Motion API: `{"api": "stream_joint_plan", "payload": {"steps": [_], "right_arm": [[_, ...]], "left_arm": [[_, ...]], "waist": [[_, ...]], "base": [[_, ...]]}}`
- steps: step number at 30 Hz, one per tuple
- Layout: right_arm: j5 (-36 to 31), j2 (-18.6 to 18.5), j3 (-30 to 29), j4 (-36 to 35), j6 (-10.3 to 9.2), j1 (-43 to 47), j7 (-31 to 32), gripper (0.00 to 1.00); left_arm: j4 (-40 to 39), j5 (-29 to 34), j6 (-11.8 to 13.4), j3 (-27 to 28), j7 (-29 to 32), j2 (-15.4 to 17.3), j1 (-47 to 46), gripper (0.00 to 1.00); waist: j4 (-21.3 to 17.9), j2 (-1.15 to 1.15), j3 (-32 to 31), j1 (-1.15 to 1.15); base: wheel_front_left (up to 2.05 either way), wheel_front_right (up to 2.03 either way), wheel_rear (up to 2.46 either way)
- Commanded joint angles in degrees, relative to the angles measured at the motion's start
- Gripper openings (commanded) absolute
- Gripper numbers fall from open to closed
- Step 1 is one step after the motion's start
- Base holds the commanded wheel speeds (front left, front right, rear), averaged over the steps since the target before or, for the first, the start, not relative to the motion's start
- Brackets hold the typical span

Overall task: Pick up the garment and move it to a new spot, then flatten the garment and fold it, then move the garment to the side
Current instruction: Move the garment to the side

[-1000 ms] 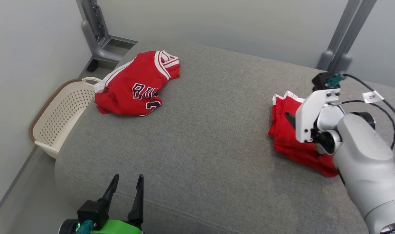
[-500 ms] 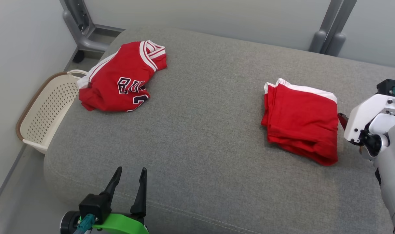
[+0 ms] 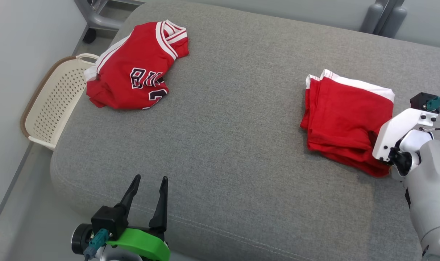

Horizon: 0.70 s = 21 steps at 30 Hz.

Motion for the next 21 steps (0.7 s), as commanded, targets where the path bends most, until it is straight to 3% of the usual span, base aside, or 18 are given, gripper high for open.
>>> {"api": "stream_joint_plan", "payload": {"steps": [1, 2, 4, 5, 14, 21], "right_arm": [[-0.8, 0.6, -0.4, 0.8, 0.0, 0.5, 0.5, 1.0], [-1.0, 0.8, -0.9, 1.0, 0.0, 0.6, 0.7, 1.0], [-1.6, 1.4, -2.1, 1.4, 0.0, 0.8, 1.0, 0.39], [-2.0, 1.6, -2.6, 1.5, 0.0, 0.9, 1.1, 0.0], [-6.9, 1.5, -3.8, -0.3, -0.06, 0.6, -0.2, 0.0], [-9.8, 0.8, 0.3, -2.5, -0.05, -0.6, -1.7, 0.0]], "left_arm": [[0.2, 0.2, -0.1, 0.0, -0.2, 0.0, -0.7, 1.0], [0.3, 0.2, -0.1, 0.0, -0.2, -0.1, -0.8, 1.0], [0.5, 0.2, -0.2, -0.1, -0.3, -0.1, -0.9, 1.0], [0.5, 0.2, -0.2, -0.1, -0.3, -0.1, -1.0, 1.0], [0.9, 0.2, -0.3, 0.4, -0.5, -0.2, -1.5, 1.0], [-0.3, 0.8, -0.4, 0.1, -0.5, -0.4, -2.3, 1.0]], "waist": [[0.4, 0.0, 0.1, 0.0], [0.5, 0.0, 0.0, 0.0], [0.7, 0.0, 0.0, 0.0], [0.7, 0.0, 0.1, 0.0], [-0.7, 0.0, 0.0, 0.0], [-6.3, 0.0, 0.4, 0.0]], "base": [[0.0, 0.0, 0.0], [0.0, 0.0, 0.0], [0.0, 0.0, 0.0], [0.0, 0.0, 0.0], [0.0, 0.0, 0.0], [0.0, 0.0, 0.0]]}}
